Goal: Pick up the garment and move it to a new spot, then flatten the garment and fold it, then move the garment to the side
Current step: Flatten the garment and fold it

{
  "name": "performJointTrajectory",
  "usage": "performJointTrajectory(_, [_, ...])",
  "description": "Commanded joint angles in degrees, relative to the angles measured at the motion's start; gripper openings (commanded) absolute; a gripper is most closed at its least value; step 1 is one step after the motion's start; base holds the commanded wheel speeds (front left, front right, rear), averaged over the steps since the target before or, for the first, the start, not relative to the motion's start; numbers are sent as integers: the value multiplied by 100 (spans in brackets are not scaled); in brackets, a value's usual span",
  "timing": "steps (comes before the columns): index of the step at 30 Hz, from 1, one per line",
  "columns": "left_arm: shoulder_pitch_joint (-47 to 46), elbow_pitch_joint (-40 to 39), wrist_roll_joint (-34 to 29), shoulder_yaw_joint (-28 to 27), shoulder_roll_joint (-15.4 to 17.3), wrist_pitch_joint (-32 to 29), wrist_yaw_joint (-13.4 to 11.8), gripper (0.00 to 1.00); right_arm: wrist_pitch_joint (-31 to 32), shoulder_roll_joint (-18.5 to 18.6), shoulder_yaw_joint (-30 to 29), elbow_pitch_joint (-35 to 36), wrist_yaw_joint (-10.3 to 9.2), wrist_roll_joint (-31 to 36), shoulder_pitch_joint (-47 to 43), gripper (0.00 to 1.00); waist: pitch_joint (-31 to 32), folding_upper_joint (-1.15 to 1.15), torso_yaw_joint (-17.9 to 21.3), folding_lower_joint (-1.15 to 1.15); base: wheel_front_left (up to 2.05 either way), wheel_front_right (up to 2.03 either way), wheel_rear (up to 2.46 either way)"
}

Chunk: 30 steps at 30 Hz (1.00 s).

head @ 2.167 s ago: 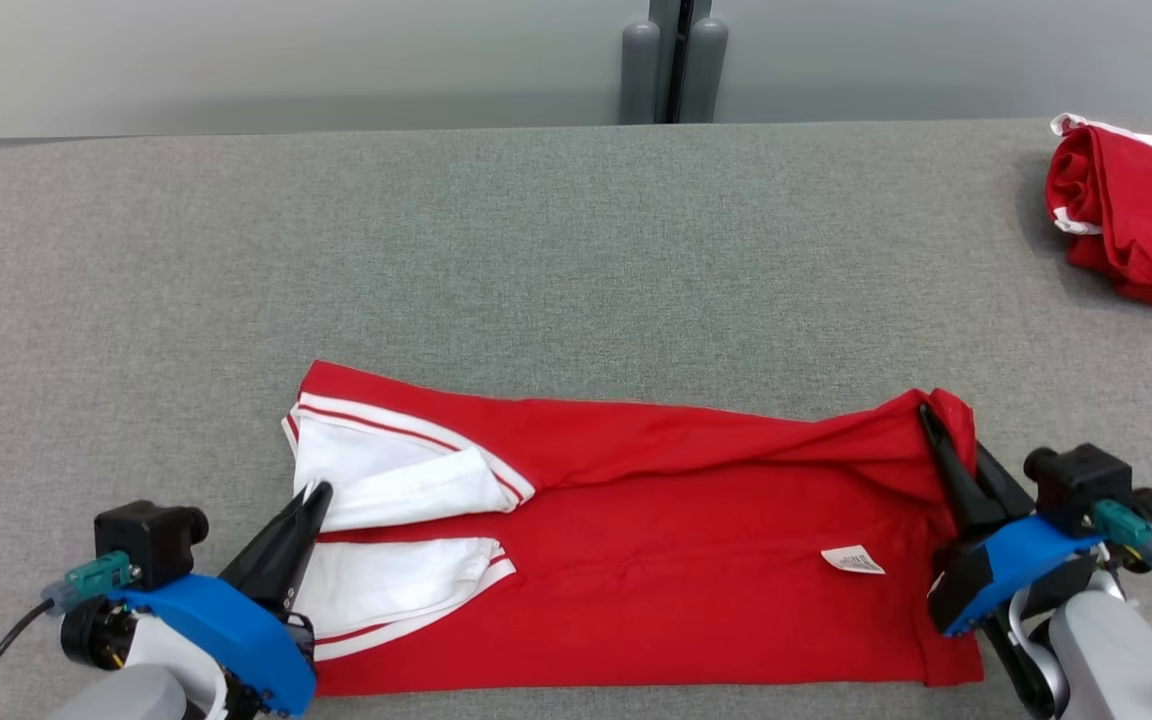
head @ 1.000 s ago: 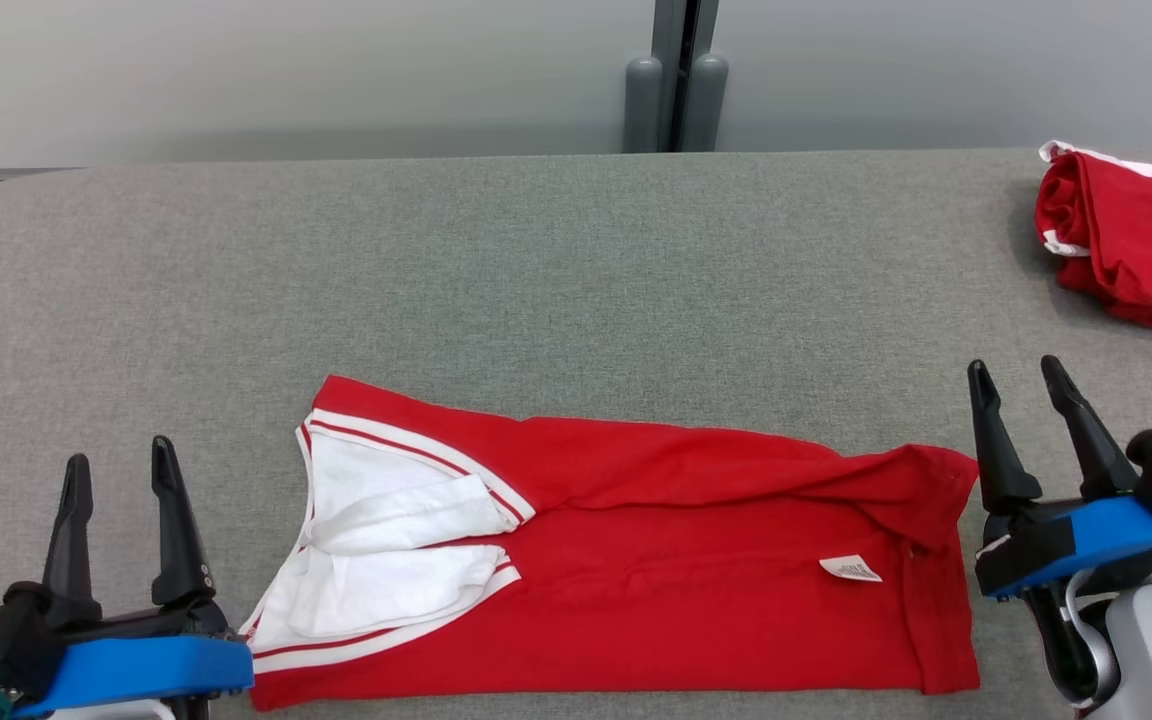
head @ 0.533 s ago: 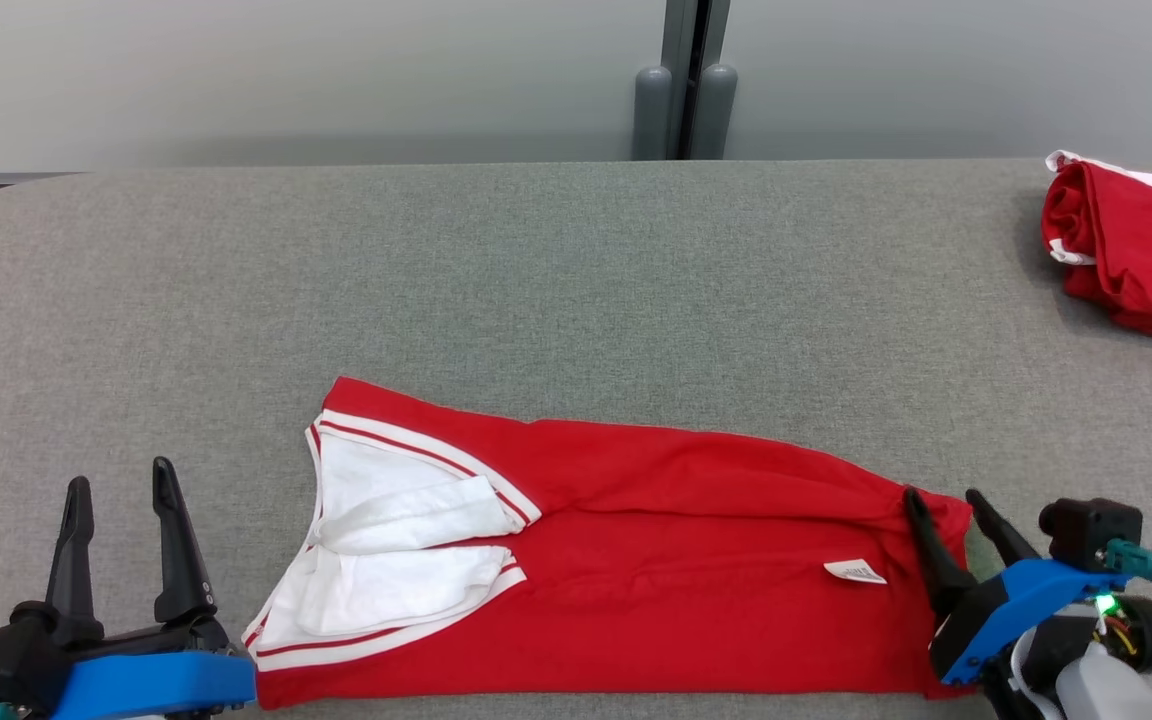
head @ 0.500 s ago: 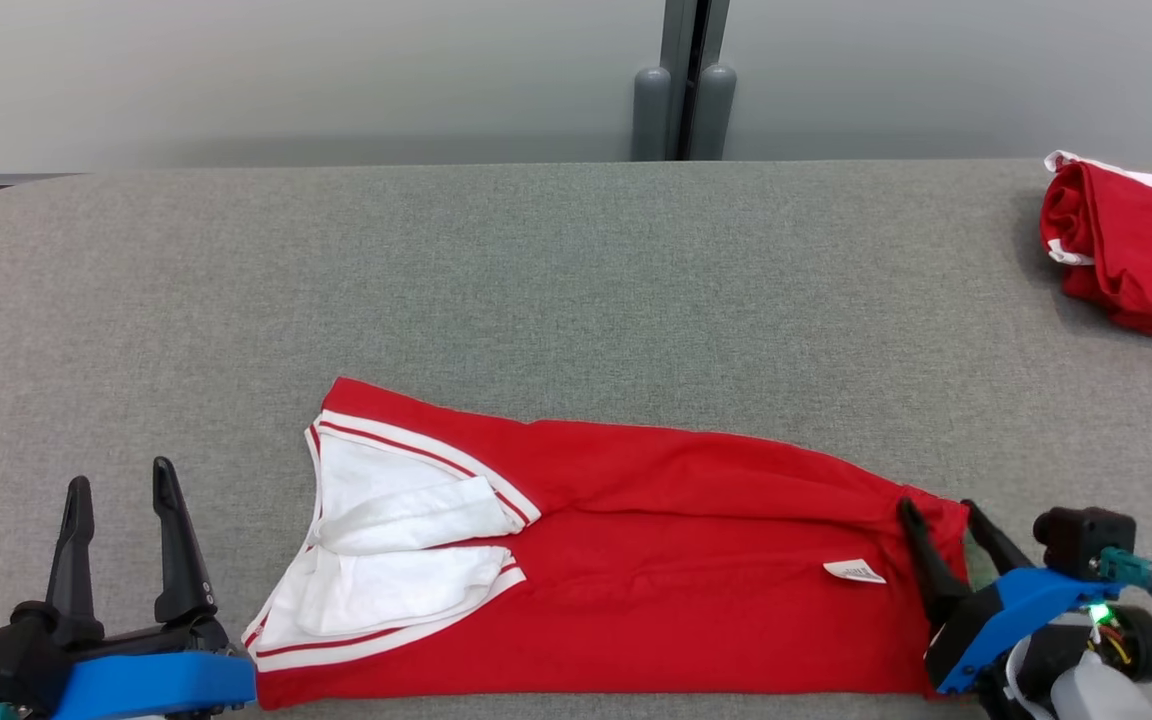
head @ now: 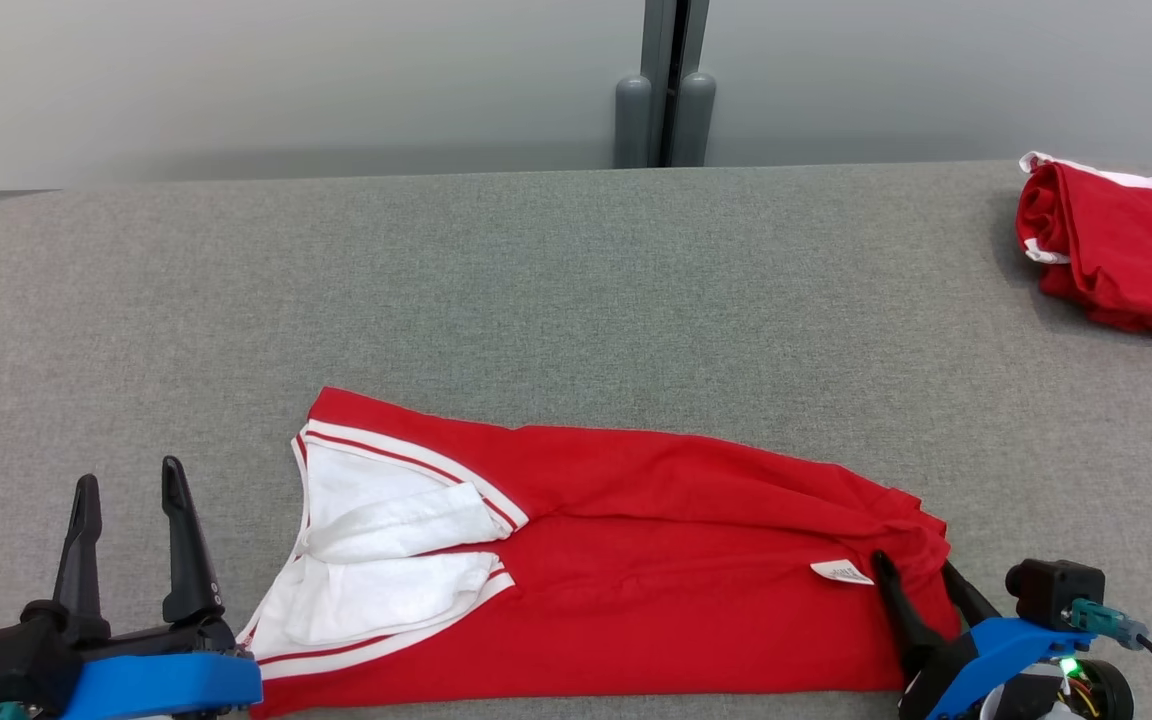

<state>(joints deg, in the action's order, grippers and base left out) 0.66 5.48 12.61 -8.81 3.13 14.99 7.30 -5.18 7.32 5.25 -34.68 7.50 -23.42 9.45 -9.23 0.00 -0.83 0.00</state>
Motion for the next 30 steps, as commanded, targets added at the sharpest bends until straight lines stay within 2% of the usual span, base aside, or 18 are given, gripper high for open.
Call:
performJointTrajectory(1, [-44,-23,-26,-22,-16,24,19,100,76,-67,29,-218,-2,46,-88,100,4,0,9,0,0,0,0])
performJointTrajectory(4, [-62,-16,-35,26,-17,24,21,100,94,-129,21,-402,-5,94,-4,100,9,0,8,0,0,0,0])
performJointTrajectory(5, [-75,-5,-37,43,-18,24,21,100,95,-149,24,-458,-5,113,28,87,12,0,3,0,0,0,0])
performJointTrajectory(6, [-87,2,-36,61,-19,24,22,100,119,-173,34,-521,-4,112,54,48,14,0,-3,0,0,0,0])
performJointTrajectory(7, [-93,5,-35,71,-19,24,21,100,155,-194,47,-580,-3,110,76,29,18,0,-8,0,0,0,0])
performJointTrajectory(8, [-94,7,-37,82,-20,24,21,100,143,-208,52,-622,-2,99,105,0,18,0,-13,0,0,0,0])
performJointTrajectory(12, [-68,24,-126,65,-23,24,22,100,-16,-84,-31,-676,-7,17,238,0,31,0,-4,0,0,0,0])
performJointTrajectory(17, [-30,-34,-316,-4,-25,24,23,100,-259,339,-361,-614,-11,-69,474,0,51,0,33,0,0,0,0])
performJointTrajectory(26, [-9,-52,-554,-116,-24,24,-27,100,-224,1102,-903,-468,-2,-172,652,0,94,0,86,0,0,0,0])
performJointTrajectory(30, [10,-52,-610,-140,-24,24,-43,100,-158,1178,-1018,-297,-1,-142,640,0,111,0,107,0,0,0,0])
